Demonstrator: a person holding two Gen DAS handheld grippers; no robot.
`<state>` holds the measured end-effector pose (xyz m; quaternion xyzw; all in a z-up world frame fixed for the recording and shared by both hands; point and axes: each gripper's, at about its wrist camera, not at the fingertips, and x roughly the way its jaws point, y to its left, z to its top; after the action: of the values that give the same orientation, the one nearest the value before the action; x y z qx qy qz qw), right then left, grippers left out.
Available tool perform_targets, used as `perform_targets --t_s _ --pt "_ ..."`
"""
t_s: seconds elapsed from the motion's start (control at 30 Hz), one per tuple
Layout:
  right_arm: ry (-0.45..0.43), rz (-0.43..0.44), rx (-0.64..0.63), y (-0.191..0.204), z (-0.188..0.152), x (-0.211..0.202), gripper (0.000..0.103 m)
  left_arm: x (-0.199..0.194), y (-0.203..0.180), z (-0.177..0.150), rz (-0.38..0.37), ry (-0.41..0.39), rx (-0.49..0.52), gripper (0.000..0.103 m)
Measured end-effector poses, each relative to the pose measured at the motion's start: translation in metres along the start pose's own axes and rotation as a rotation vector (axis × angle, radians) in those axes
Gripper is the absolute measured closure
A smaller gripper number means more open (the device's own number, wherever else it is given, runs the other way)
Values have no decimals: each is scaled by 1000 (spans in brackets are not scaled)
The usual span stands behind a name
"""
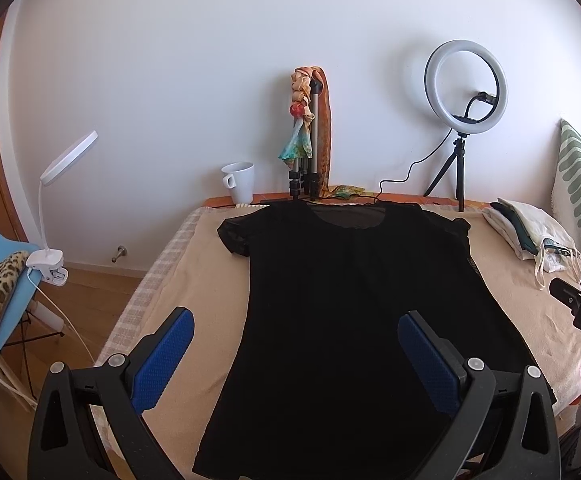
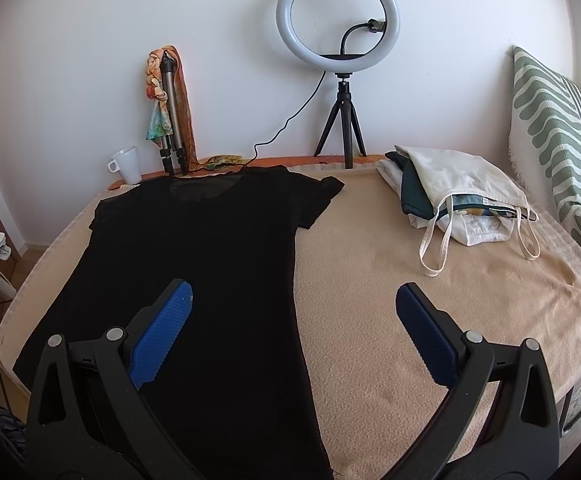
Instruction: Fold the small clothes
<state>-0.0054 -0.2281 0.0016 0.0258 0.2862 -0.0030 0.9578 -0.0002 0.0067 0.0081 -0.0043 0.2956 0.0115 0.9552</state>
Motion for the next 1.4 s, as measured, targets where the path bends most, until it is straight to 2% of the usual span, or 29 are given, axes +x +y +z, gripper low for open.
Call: perform_targets --t_s 1.4 --pt "4 4 4 -1 -2 2 0 -2 1 1 5 -9 0 0"
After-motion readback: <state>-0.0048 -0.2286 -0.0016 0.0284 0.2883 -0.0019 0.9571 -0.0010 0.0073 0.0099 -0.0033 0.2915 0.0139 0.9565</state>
